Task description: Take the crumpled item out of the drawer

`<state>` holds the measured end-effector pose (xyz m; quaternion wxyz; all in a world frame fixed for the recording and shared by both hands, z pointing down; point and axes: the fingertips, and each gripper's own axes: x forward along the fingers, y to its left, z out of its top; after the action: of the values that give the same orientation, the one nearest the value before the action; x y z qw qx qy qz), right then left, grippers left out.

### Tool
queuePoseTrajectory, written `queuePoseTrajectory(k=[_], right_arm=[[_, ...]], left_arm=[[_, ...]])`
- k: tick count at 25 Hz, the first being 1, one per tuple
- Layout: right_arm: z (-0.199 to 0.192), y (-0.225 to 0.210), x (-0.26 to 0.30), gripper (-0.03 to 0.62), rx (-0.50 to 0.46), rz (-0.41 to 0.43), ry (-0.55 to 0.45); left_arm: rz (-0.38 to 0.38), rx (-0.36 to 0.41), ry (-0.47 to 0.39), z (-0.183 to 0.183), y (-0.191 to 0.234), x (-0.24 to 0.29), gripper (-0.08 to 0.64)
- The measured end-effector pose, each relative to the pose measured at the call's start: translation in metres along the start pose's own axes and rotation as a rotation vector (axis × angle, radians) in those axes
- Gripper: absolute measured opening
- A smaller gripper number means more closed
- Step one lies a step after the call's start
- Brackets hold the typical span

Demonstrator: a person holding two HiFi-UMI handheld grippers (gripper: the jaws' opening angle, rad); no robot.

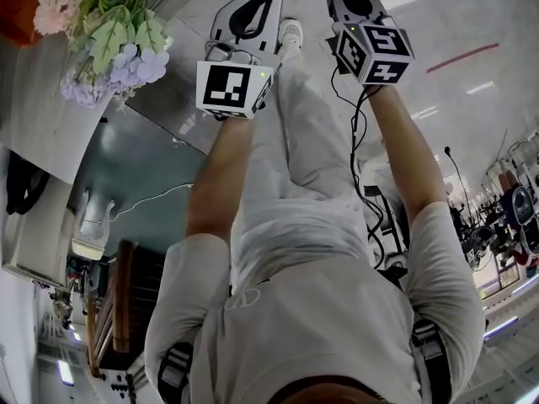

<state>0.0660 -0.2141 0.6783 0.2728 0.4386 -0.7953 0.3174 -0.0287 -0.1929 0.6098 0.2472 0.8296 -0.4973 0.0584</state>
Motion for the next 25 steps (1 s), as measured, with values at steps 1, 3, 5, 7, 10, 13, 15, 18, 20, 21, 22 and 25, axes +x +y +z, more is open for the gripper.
queuePoseTrajectory(k=[1, 3, 5, 7, 10, 13, 15, 18, 20, 21, 22, 25], right_arm=[[-0.002, 0.0, 0.003, 0.002, -0.001, 0.001, 0.004], [-0.005, -0.002, 0.008, 0.002, 0.002, 0.0, 0.009], [-0.007, -0.004, 0.015, 0.002, 0.006, -0.002, 0.012], [-0.011, -0.005, 0.022, 0.002, 0.007, 0.0, 0.016], [-0.017, -0.009, 0.031, 0.003, 0.005, 0.002, 0.029], [-0.022, -0.012, 0.037, 0.003, 0.011, 0.004, 0.036], [-0.024, -0.014, 0.041, 0.003, 0.011, 0.001, 0.038], [-0.025, -0.016, 0.046, 0.003, 0.004, -0.004, 0.046], [-0.025, -0.017, 0.049, 0.003, 0.008, -0.005, 0.045], [-0.024, -0.018, 0.051, 0.003, 0.011, -0.005, 0.044], [-0.023, -0.018, 0.053, 0.003, 0.013, -0.004, 0.045], [-0.022, -0.018, 0.058, 0.003, 0.006, -0.001, 0.053]], left_arm=[[-0.003, -0.004, 0.006, -0.003, -0.002, 0.005, 0.0], [-0.008, -0.008, 0.01, -0.007, -0.004, 0.013, 0.0], [-0.009, -0.009, 0.01, -0.012, -0.003, 0.018, 0.0], [-0.008, -0.012, 0.014, -0.018, 0.0, 0.021, 0.0], [-0.012, -0.018, 0.024, -0.03, 0.001, 0.025, 0.0], [-0.016, -0.023, 0.037, -0.039, 0.001, 0.029, 0.0], [-0.026, -0.024, 0.041, -0.043, -0.001, 0.032, 0.0], [-0.042, -0.022, 0.021, -0.04, -0.006, 0.037, 0.0], [-0.05, -0.021, 0.017, -0.038, -0.008, 0.04, 0.0], [-0.055, -0.022, 0.02, -0.037, -0.01, 0.041, 0.0], [-0.058, -0.024, 0.024, -0.036, -0.011, 0.041, 0.0], [-0.062, -0.027, 0.031, -0.036, -0.011, 0.043, 0.0]])
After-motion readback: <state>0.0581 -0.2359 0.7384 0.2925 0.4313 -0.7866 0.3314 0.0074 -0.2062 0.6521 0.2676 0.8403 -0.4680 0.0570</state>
